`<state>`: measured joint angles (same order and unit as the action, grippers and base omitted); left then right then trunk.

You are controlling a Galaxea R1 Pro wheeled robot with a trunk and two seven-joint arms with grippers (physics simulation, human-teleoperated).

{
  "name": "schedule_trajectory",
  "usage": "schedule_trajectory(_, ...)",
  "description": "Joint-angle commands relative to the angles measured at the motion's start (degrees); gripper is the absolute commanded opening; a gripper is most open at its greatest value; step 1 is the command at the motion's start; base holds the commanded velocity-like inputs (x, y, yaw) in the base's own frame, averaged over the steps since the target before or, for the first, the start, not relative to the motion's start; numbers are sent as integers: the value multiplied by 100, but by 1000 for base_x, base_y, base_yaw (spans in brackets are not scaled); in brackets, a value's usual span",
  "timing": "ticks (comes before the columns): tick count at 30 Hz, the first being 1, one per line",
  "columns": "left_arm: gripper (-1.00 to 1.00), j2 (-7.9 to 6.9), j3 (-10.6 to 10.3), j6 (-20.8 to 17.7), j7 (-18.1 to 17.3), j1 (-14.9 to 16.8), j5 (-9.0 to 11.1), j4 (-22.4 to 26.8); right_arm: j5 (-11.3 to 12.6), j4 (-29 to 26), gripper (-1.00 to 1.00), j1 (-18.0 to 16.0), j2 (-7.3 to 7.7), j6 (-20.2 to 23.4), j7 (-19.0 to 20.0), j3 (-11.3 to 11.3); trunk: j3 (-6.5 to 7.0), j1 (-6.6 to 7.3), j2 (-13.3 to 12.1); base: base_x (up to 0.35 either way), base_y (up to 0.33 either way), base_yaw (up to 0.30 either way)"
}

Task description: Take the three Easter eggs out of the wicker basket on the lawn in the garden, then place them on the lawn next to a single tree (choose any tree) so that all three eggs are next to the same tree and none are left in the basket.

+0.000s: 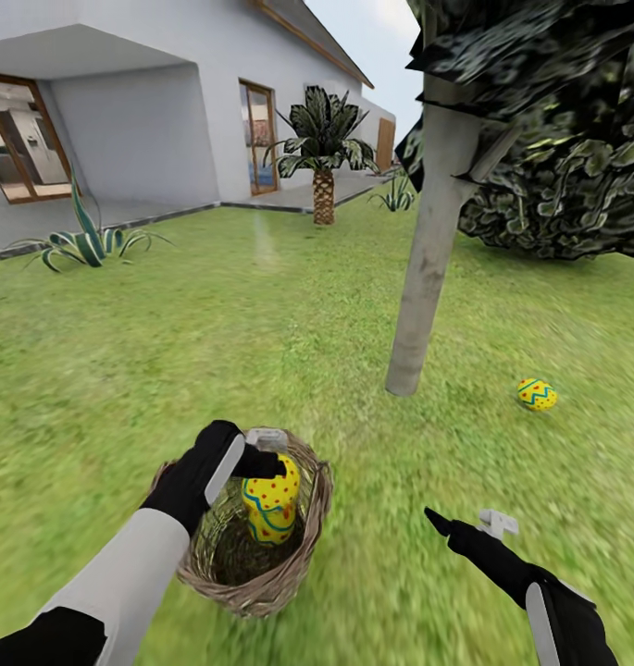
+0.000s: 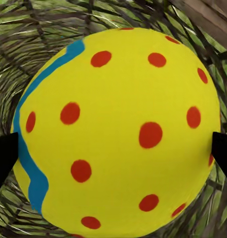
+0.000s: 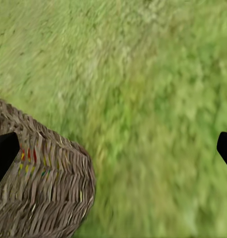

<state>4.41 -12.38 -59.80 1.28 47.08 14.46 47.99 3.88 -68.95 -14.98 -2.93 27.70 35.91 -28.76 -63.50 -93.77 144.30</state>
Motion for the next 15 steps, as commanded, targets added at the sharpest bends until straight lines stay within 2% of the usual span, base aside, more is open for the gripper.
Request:
schedule_trajectory(1,-100,-2,-2,-20,61,3,22,13,39,-4,100,-5,-6,51,14,-17,18,3,0,0,0,0)
schedule_trajectory(4,-100,-2,6,-20,196,3,22,67,34,7,100,-5,-6,52,12,-22,84,11,-4,0,0,0)
schedule_trajectory(8,-100,-5,8,-20,333,1,15,511,34,13,100,-5,-6,52,12,-18,173,21,-9,0,0,0)
schedule_trajectory(15,-100,-10,4,-20,939,-21,13,1263,34,14,100,-6,-6,51,12,-19,328,39,-18,0,0,0)
